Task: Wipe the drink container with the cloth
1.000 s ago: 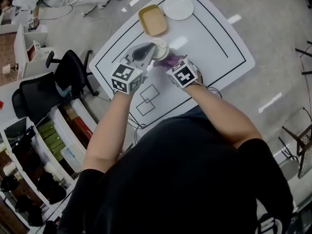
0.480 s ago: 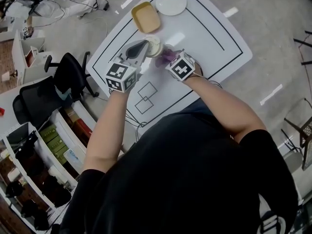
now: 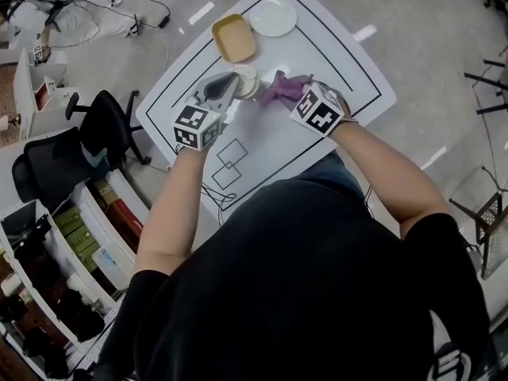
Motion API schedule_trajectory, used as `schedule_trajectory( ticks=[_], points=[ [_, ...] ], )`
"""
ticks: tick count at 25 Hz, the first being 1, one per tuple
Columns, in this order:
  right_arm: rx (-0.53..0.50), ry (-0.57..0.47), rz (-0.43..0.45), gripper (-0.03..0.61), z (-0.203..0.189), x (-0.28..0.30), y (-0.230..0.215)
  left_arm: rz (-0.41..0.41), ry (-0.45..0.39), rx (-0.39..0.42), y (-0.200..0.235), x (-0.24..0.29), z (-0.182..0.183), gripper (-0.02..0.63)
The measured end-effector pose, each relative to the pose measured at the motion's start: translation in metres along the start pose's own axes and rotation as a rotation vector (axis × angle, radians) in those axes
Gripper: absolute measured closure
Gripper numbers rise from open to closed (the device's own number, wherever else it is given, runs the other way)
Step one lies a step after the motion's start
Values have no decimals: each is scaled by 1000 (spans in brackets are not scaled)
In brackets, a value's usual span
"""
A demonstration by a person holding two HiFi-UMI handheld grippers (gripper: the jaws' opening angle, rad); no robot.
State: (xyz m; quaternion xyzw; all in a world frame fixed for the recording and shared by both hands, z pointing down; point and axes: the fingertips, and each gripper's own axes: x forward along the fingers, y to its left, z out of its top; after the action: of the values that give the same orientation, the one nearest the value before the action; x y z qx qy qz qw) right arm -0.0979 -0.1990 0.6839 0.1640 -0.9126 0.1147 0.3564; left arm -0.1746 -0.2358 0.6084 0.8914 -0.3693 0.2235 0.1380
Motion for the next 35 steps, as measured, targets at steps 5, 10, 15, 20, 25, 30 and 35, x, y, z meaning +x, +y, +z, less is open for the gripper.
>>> schedule_trajectory(
  ticks=[5, 10, 15, 20, 25, 30, 35],
  points=[
    [-177, -29, 49, 500, 47, -4, 9, 1, -12, 1, 0, 0, 3, 586],
    [-261, 26, 65, 495, 44, 17, 8, 7, -28, 1, 3, 2, 4, 586],
    [-288, 71, 96, 495, 22, 42, 2, 16, -38, -14, 3, 4, 7, 586],
    [-290, 130, 131, 494, -10, 77, -5, 34, -43, -13, 7, 6, 3, 586],
    [-278, 152, 146, 494, -30, 101, -10, 35, -49, -11, 9, 8, 3, 586],
    [-259, 111, 147, 494, -32, 104, -12, 42, -53, -18, 11, 8, 1, 588],
    [-321, 117, 185, 494, -34, 87, -12, 36, -53, -13, 10, 7, 2, 588]
  ],
)
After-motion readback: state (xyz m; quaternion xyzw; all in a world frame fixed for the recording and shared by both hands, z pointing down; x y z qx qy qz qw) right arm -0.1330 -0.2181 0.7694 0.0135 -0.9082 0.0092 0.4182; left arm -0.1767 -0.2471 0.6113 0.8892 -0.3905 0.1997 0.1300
